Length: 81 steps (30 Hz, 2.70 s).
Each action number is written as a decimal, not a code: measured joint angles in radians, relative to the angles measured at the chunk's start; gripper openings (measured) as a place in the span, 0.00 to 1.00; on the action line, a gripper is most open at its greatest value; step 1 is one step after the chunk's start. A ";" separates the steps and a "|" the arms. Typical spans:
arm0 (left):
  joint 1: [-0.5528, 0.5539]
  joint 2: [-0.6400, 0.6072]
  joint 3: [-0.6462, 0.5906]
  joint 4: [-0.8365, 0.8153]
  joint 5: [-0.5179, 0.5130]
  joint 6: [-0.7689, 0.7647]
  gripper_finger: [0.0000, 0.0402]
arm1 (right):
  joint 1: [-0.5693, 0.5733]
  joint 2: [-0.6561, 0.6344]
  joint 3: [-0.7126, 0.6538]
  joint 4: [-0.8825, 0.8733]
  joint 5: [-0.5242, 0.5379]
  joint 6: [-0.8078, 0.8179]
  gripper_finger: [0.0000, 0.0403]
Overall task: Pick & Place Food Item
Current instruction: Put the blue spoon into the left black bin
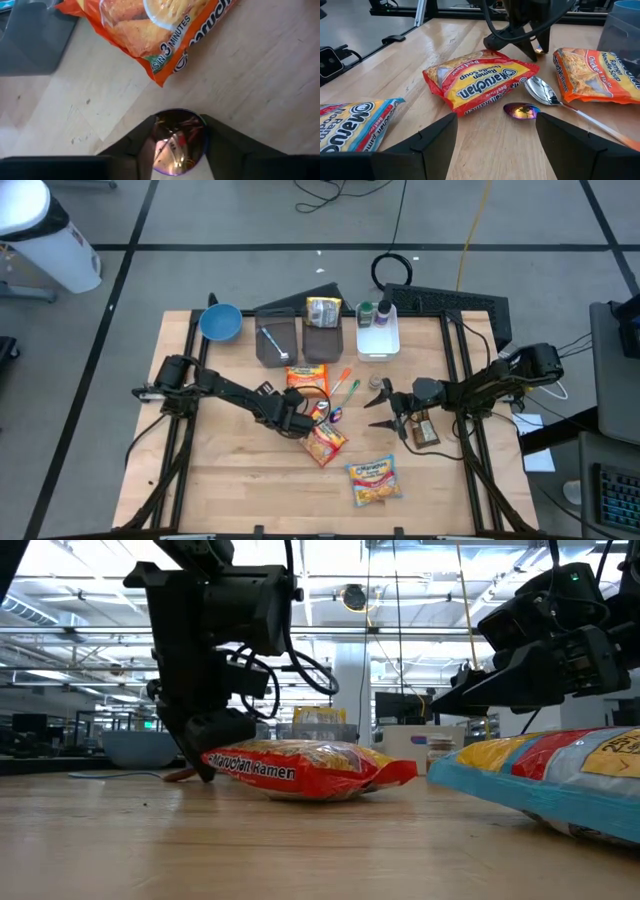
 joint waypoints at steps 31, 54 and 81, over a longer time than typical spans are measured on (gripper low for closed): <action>-0.011 -0.092 -0.001 0.024 -0.055 0.137 0.02 | 0.000 0.000 0.000 0.044 0.083 0.043 0.66; -0.257 -0.553 -0.012 0.113 -0.400 0.232 0.02 | 0.095 0.001 0.222 -0.081 0.047 -0.057 0.66; -0.177 -0.935 -0.755 1.406 -0.045 0.768 0.02 | -0.025 0.439 0.602 0.062 -0.087 -0.009 0.66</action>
